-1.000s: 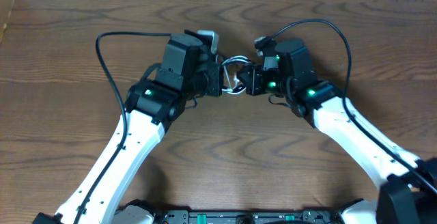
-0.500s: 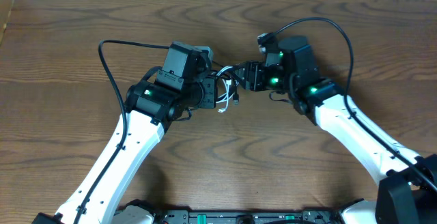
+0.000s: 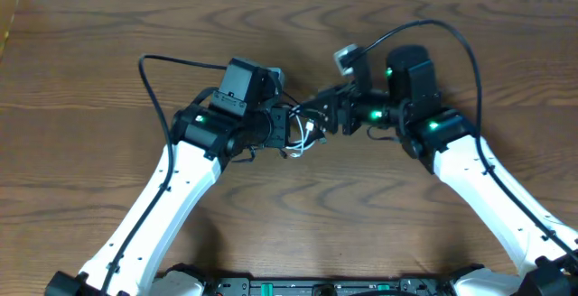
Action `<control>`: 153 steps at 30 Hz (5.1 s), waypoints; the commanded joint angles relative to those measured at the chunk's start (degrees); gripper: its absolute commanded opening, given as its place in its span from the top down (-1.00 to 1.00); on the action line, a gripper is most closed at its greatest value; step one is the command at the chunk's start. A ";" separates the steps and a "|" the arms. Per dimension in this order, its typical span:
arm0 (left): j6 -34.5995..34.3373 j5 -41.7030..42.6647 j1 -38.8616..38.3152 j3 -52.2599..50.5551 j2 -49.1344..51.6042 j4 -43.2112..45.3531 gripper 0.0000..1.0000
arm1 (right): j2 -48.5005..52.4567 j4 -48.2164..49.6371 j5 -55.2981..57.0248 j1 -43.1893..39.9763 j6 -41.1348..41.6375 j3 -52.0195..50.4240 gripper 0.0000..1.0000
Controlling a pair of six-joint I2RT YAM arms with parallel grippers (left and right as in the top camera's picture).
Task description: Untangle cables
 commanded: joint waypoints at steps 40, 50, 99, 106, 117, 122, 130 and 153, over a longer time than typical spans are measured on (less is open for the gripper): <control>-5.27 0.35 10.01 0.50 1.09 5.60 0.85 | -0.92 -17.53 1.95 -3.26 -5.03 0.79 0.98; -6.27 11.32 11.47 0.50 1.09 9.90 0.85 | -0.81 -18.69 21.44 5.25 -2.58 0.76 0.98; 44.85 47.80 7.61 0.42 5.95 -0.81 0.85 | 8.87 -4.90 2.73 -7.91 -15.74 0.90 -0.31; 45.64 48.94 6.54 0.42 6.14 -0.83 0.86 | 9.70 -5.62 25.83 -7.96 -2.73 0.90 -0.23; 45.59 48.94 6.54 0.42 6.14 -0.92 0.85 | 9.49 -5.77 23.45 -15.28 -6.54 1.25 -0.29; 45.59 48.94 6.54 0.42 6.14 -1.49 0.85 | 7.13 -6.49 4.50 -17.05 -14.43 3.43 -0.33; 45.40 48.92 6.54 0.42 6.16 -2.14 0.85 | -0.92 -6.38 -5.16 -18.18 -18.47 3.72 -0.56; 43.43 48.94 6.54 0.42 6.19 -2.10 0.85 | 2.58 -17.99 -3.37 -5.75 -35.23 3.67 -0.61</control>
